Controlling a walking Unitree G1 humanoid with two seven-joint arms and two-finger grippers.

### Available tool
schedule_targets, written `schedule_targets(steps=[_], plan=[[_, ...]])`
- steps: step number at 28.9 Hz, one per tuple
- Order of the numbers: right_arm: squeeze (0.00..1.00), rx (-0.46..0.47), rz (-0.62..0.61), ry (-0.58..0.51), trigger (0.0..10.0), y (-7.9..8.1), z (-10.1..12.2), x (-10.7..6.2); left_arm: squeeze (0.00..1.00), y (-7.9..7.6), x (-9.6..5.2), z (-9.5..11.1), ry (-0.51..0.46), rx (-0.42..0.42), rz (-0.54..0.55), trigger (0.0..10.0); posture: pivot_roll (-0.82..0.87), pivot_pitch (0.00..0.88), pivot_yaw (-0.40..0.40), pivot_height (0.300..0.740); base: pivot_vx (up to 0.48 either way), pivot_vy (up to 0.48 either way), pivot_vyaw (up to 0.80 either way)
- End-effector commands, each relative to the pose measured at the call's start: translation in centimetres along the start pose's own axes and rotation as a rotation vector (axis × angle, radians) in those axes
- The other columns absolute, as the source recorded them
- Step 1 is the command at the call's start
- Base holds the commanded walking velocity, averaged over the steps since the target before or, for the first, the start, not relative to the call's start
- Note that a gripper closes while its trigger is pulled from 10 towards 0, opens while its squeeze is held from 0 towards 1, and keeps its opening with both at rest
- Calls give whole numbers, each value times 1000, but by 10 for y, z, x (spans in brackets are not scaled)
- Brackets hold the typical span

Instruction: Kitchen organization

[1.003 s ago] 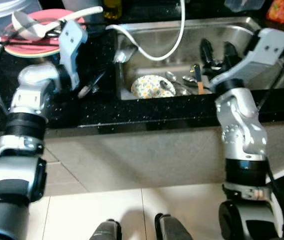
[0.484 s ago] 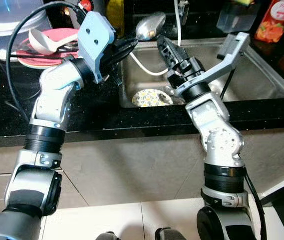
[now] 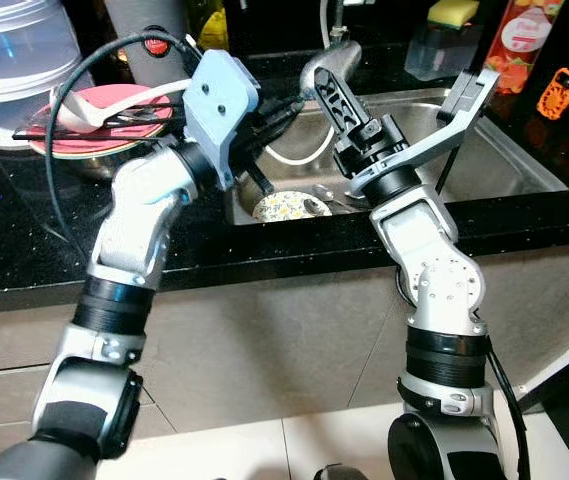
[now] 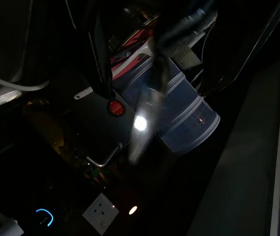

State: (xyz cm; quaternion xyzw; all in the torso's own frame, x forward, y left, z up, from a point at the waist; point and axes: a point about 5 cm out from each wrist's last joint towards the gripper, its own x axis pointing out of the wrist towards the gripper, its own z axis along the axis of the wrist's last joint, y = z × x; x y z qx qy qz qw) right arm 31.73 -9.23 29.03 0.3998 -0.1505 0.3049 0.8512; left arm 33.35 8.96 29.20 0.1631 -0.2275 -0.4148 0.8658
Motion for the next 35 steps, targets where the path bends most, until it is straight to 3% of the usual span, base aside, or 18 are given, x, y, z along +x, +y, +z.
schedule_targets(steps=[1, 2, 3, 4, 5, 6, 20, 21, 22, 23, 28, 29, 31, 32, 35], plan=[[0, 7, 35, -6, 10000, 9, 3, 2, 0, -3, 0, -3, 2, -39, 4, 10000, 1, 4, 23, 740, 0, 0, 0], [0, 8, 38, -4, 10000, 9, 4, 2, 0, -5, -1, -5, 7, -50, 1, 10000, 0, 6, 20, 740, 0, 0, 0], [0, 7, 39, -1, 7137, 9, 4, 2, 0, -6, -1, -6, 13, -61, -2, 10000, 0, 6, 20, 740, 0, 0, 0], [0, 7, 39, -1, 7137, 9, 4, 2, 0, -6, -1, -6, 13, -61, -2, 10000, 0, 6, 20, 740, 0, 0, 0], [0, 4, 43, 1, 1176, 10, 3, 2, 0, -7, -1, -7, 16, -69, 0, 10000, -1, 8, 17, 740, 0, 0, 0], [0, 4, 47, 2, 0, 11, 3, 2, 0, -8, -2, -7, 18, -74, 6, 10000, -1, 8, 17, 740, 0, 0, 0], [0, -5, 54, 14, 0, 11, 4, 1, 0, -7, -5, -8, 31, -103, 56, 10000, 4, 10, -5, 740, 0, 0, 0], [0, -21, 47, 26, 10000, 10, 3, 1, 420, -7, -5, -7, 27, -114, 66, 10000, 5, 10, -8, 740, 0, 0, 0], [0, -21, 47, 26, 10000, 10, 3, 1, 420, -7, -5, -7, 27, -114, 66, 10000, 5, 10, -8, 740, 0, 0, 0], [0, -48, 34, 36, 10000, 8, 2, 2, 1000, -5, -6, -7, 20, -128, 87, 10000, 8, 6, -15, 740, 0, 0, 0], [0, -171, -78, 28, 10000, -10, 6, 8, 1000, 1, -13, 1, -37, -180, 148, 10000, 12, 4, -21, 740, 0, 0, 0], [0, -212, -112, 24, 10000, -17, 7, 10, 259, 1, -15, 5, -58, -199, 155, 10000, 14, 4, -24, 740, 0, 0, 0], [0, -240, -131, 23, 10000, -21, 7, 12, 259, 1, -17, 6, -70, -210, 158, 10000, 14, 4, -24, 740, 0, 0, 0], [0, -270, -158, 21, 10000, -27, 8, 15, 0, 2, -19, 9, -88, -227, 168, 10000, 25, 8, -36, 740, 0, 0, 0], [0, -302, -184, 18, 10000, -33, 9, 19, 0, 2, -21, 12, -102, -238, 176, 10000, 38, 13, -49, 740, 0, 0, 0]])
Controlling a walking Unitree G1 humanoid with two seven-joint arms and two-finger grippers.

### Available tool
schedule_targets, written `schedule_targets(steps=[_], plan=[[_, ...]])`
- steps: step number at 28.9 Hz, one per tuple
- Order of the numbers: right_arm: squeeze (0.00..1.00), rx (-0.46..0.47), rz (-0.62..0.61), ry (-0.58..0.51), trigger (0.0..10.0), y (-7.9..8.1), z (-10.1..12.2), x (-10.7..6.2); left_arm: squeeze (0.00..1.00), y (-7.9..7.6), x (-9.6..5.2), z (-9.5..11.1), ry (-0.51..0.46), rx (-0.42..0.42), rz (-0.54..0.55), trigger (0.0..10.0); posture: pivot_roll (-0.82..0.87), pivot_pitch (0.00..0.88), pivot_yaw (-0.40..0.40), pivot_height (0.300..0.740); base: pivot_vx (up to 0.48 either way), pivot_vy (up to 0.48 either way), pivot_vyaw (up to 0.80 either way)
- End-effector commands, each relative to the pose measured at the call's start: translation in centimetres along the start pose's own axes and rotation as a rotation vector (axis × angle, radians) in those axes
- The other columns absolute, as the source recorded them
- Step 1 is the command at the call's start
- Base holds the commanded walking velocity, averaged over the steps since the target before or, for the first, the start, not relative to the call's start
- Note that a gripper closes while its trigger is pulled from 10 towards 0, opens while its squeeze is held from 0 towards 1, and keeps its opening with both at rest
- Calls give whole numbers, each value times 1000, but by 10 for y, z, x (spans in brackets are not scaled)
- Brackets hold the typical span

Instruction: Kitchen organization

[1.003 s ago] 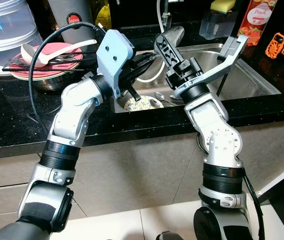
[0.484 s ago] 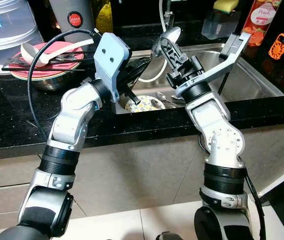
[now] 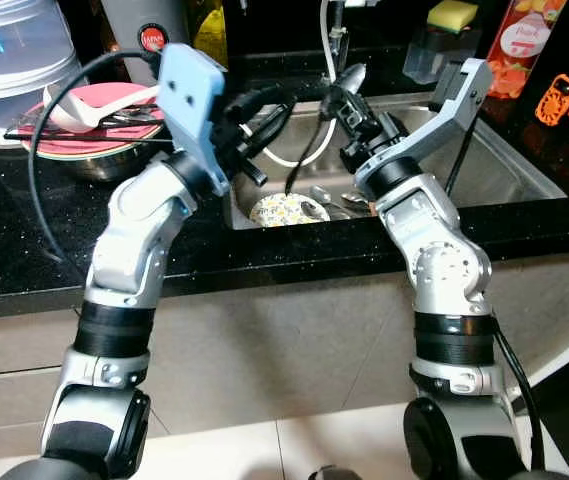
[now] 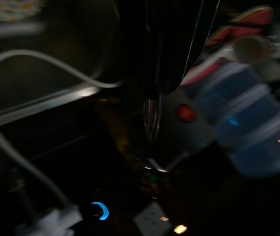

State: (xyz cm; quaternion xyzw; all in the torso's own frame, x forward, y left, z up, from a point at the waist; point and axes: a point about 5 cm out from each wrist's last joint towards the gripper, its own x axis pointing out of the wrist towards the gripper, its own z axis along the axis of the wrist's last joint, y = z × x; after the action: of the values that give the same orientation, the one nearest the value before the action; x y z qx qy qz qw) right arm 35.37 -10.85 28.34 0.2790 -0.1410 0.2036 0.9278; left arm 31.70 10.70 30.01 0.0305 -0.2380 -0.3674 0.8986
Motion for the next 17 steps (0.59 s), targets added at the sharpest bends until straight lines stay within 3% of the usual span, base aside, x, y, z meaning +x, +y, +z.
schedule_targets(steps=[1, 6, 8, 9, 10, 14, 17], plan=[[0, -35, -20, -14, 10000, -2, 1, 6, 0, -2, -2, 0, -8, -33, 13, 10000, 48, 18, -57, 740, 0, 0, 0], [0, -143, -62, -8, 10000, -8, -3, 17, 0, -3, -7, 5, -11, -39, 45, 10000, 80, 36, -82, 740, 0, 0, 0], [0, -255, -158, 69, 10000, -21, -14, 26, 0, 0, -13, 7, 4, -29, 79, 10000, 114, 55, -101, 740, 0, 0, 0], [0, -255, -158, 69, 10000, -21, -14, 26, 0, 0, -13, 7, 4, -29, 79, 10000, 114, 55, -101, 740, 0, 0, 0], [0, -328, -264, 170, 10000, -37, -26, 30, 0, 1, -21, 8, 25, -20, 108, 10000, 137, 70, -115, 740, 0, 0, 0], [0, -346, -339, 256, 10000, -52, -43, 28, 0, -1, -32, 10, 57, -15, 146, 10000, 192, 108, -143, 740, 0, 0, 0], [0, -363, -346, 296, 10000, -55, -52, 26, 0, -2, -37, 11, 74, -10, 162, 10000, 205, 119, -150, 740, 0, 0, 0]])
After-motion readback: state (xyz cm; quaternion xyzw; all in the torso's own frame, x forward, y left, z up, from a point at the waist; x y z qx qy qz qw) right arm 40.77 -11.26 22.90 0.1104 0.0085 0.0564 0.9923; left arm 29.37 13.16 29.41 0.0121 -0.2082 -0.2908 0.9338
